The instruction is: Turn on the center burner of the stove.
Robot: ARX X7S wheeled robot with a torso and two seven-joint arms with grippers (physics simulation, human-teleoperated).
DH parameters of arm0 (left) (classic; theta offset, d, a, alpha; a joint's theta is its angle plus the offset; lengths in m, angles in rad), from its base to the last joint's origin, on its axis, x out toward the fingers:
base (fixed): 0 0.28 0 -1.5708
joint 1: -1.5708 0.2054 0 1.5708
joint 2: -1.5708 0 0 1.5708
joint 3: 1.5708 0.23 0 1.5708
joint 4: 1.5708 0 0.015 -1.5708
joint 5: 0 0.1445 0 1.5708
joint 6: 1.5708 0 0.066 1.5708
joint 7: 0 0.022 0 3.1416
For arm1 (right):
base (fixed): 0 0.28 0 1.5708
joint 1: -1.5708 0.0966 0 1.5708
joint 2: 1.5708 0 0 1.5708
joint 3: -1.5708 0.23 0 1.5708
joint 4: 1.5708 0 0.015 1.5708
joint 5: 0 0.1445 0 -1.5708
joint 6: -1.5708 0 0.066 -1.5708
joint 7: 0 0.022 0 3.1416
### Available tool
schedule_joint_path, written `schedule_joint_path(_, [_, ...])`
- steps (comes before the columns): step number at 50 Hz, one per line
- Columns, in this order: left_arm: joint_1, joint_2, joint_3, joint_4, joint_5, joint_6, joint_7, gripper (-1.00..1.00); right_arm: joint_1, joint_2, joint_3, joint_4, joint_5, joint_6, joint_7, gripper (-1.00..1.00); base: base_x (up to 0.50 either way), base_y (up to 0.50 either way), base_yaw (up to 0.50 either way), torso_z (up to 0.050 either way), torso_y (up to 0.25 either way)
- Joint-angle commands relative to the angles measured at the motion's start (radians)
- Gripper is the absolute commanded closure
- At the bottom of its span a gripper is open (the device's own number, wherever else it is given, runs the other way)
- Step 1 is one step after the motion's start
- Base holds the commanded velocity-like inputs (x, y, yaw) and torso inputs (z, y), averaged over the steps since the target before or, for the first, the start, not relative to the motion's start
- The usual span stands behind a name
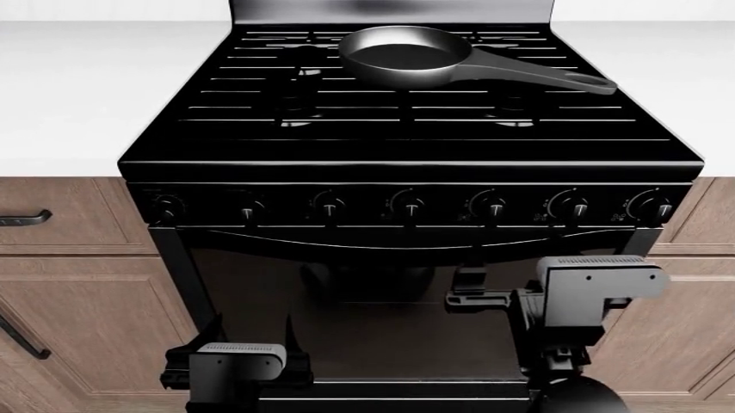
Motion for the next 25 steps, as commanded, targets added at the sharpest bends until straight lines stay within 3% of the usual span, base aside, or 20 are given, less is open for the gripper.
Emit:
schedule_joint_path(1, [-0.003, -0.005, 0.005, -0.002, -0.009, 0.0, -0.006, -1.0, 0.111, 0.029, 0.016, -0.032, 0.027, 0.183, 0.018, -1.0, 0.0, 0.0, 0.0, 0.0, 0.0])
schedule_joint_path(25, [-0.007, -0.014, 0.019, -0.01, -0.021, 0.0, -0.018, -1.0, 0.228, -0.004, 0.026, 0.148, 0.104, 0.233, -0.027, -1.0, 0.0, 0.0, 0.0, 0.0, 0.0])
